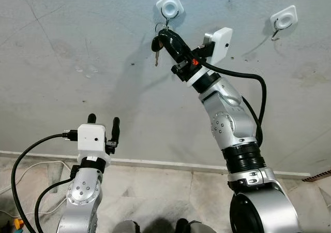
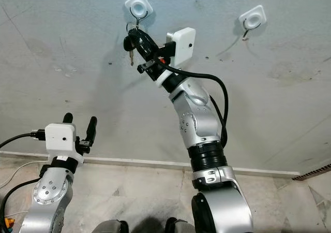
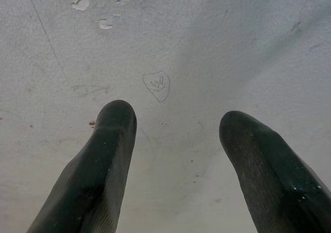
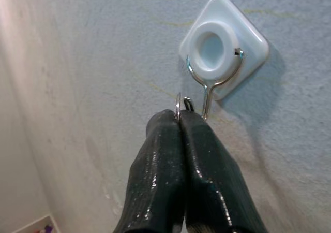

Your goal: Hang keys on a hook

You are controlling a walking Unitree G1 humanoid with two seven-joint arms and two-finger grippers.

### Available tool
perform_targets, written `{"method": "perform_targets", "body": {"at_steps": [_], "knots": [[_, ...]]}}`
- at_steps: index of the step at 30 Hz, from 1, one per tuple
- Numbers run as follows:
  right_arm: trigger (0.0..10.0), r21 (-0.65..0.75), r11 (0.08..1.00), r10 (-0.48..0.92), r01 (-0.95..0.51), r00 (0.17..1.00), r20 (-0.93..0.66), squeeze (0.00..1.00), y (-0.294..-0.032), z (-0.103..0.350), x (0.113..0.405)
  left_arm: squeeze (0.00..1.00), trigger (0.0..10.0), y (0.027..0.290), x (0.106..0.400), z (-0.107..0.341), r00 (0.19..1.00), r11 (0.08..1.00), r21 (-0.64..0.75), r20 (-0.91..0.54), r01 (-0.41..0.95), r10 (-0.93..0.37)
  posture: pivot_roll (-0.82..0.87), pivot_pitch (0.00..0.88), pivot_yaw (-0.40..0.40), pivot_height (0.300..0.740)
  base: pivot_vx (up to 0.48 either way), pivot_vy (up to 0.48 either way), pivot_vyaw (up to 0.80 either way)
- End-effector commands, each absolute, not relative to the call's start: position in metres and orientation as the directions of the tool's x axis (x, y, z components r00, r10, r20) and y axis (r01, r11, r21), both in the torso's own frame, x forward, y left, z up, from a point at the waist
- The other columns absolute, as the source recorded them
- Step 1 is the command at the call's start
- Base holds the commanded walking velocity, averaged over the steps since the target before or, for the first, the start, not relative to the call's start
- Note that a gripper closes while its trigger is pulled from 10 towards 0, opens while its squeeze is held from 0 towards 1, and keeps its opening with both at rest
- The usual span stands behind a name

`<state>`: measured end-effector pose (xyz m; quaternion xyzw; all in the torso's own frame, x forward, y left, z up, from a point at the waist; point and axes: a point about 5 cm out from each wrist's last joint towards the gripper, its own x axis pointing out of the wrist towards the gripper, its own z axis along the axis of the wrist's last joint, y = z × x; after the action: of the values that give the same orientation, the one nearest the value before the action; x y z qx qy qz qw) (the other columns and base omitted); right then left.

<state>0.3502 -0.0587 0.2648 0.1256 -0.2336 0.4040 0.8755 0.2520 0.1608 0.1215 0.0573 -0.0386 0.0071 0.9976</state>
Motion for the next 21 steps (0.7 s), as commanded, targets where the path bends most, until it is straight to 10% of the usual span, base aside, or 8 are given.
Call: {"method": "perform_targets", "body": {"at_steps": [1, 21], "knots": [[10.0, -0.003, 0.646, 0.626, -0.763, 0.528, 0.574, 0.00, -0.068, 0.280, 0.343, 0.00, 10.0, 0.161, 0.251, 0.117, 0.998, 0.994, 0.110, 0.061, -0.021, 0.015, 0.19, 0.169, -0.029, 0.740, 0.000, 0.000, 0.00], [10.0, -0.004, 0.556, 0.738, -0.831, 0.492, 0.462, 0.00, -0.060, 0.247, 0.318, 0.00, 10.0, 0.158, 0.259, 0.117, 0.998, 0.994, 0.107, 0.068, -0.001, -0.006, 0.17, 0.156, -0.018, 0.740, 0.000, 0.000, 0.00]]}}
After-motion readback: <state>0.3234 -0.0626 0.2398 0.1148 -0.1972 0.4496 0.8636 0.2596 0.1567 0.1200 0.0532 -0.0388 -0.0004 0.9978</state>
